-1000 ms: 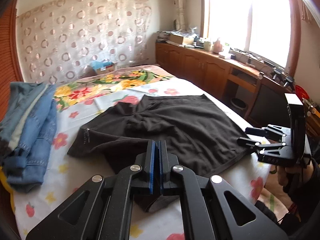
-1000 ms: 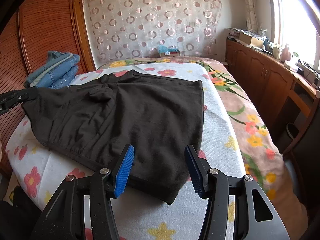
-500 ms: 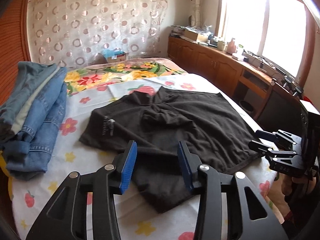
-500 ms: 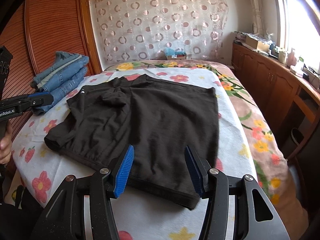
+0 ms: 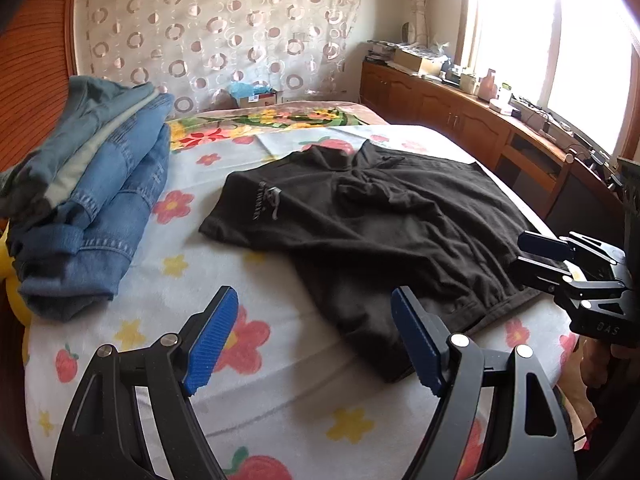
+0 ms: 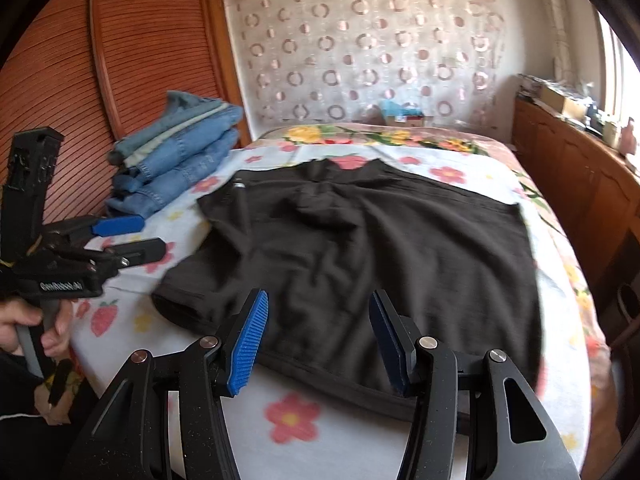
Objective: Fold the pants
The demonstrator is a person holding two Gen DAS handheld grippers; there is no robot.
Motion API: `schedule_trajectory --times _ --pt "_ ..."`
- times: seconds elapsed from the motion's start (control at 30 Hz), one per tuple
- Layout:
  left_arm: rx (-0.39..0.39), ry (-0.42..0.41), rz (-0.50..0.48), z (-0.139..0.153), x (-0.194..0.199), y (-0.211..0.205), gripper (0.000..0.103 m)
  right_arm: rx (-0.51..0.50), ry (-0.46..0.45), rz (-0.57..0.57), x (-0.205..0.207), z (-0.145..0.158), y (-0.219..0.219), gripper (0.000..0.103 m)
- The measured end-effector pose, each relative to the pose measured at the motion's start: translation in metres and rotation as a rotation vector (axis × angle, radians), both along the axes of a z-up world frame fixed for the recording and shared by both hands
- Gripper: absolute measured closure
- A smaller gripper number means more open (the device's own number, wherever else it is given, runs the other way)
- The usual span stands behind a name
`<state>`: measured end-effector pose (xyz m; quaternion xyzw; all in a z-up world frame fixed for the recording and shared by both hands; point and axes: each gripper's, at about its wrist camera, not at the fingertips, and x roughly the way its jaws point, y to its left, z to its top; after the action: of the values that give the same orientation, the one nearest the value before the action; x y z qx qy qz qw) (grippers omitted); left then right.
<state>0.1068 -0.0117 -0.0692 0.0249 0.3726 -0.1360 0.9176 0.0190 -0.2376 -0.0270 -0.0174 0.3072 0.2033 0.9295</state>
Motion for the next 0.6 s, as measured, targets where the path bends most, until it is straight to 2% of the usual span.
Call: schedule_trajectory --times 0.3,0.6 --pt "0.011 0.004 0.036 -0.009 -0.007 0.013 0.023 0.062 0.044 0.087 0.012 -0.005 0.012 0.049" --pt "0.014 0.010 0.044 -0.016 -0.012 0.016 0.023 0.074 0.109 0.125 0.032 -0.012 0.010 0.057"
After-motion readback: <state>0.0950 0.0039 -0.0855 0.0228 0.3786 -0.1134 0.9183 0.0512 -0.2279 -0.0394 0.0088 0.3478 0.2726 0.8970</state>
